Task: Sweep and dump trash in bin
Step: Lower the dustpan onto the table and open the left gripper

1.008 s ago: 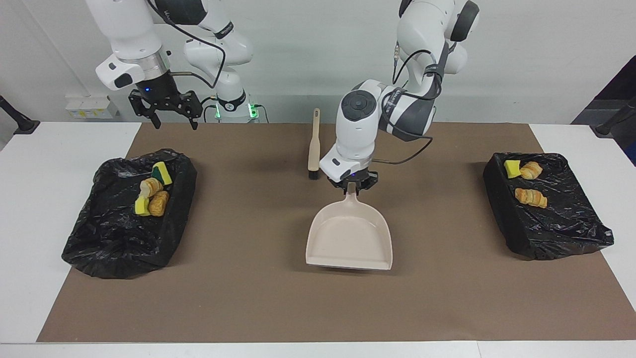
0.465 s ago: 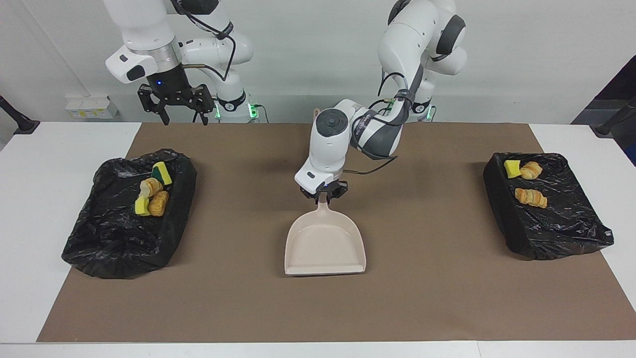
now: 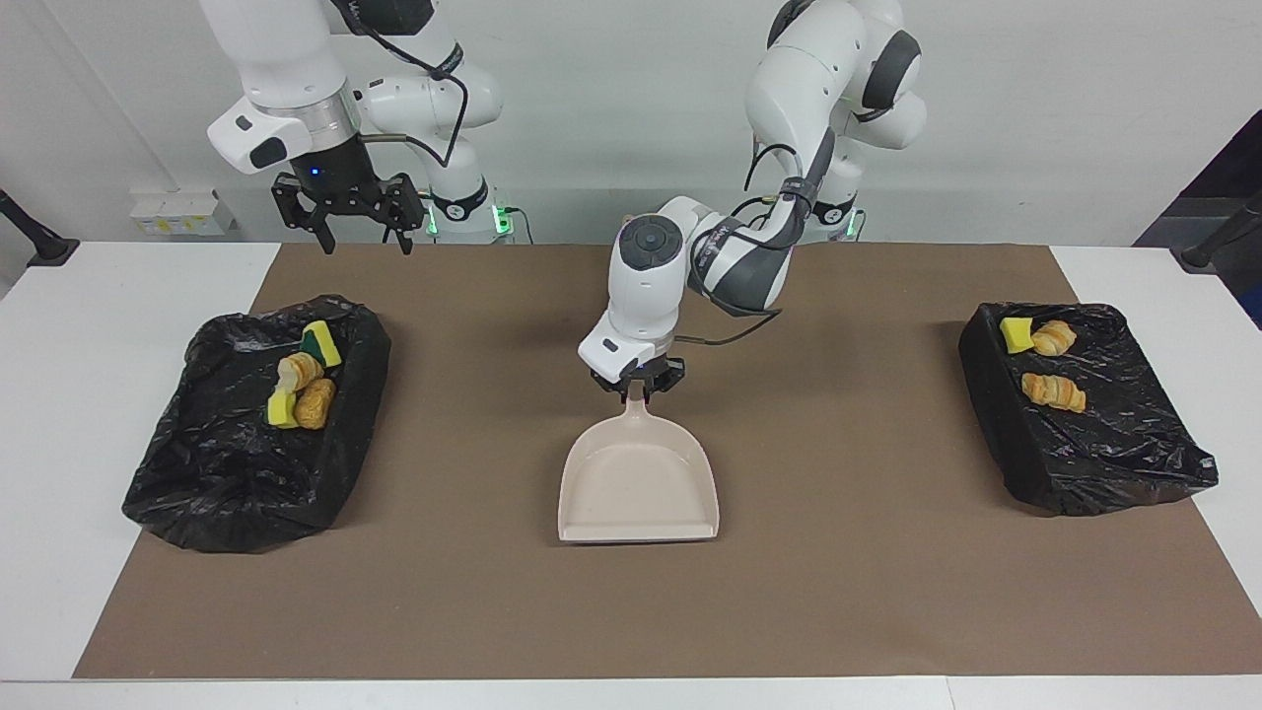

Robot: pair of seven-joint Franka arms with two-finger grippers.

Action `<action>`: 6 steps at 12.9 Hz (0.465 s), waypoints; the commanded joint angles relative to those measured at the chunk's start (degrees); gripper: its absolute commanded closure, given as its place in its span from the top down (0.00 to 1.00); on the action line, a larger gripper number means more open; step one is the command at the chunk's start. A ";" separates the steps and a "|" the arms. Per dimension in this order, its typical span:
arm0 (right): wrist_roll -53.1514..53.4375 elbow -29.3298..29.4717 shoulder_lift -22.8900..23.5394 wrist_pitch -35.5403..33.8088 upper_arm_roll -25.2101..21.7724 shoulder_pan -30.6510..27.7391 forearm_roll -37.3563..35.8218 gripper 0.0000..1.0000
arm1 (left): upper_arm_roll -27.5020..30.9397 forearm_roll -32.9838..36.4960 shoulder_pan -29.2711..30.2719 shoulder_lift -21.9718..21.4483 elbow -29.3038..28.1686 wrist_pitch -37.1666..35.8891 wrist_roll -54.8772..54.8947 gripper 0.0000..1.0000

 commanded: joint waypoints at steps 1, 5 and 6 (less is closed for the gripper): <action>-1.90 1.30 0.82 -0.51 -0.04 -1.43 0.94 1.00 | 0.78 1.66 0.77 -4.45 -3.32 -0.86 3.96 0.97; -2.08 1.56 0.82 -0.51 -0.04 -1.61 0.94 1.00 | 0.69 1.66 7.62 -17.72 -14.13 -0.86 13.71 1.00; -1.99 1.74 0.73 -0.51 -0.13 -1.61 0.60 1.00 | 0.69 1.66 9.46 -20.62 -15.45 -0.86 16.61 1.00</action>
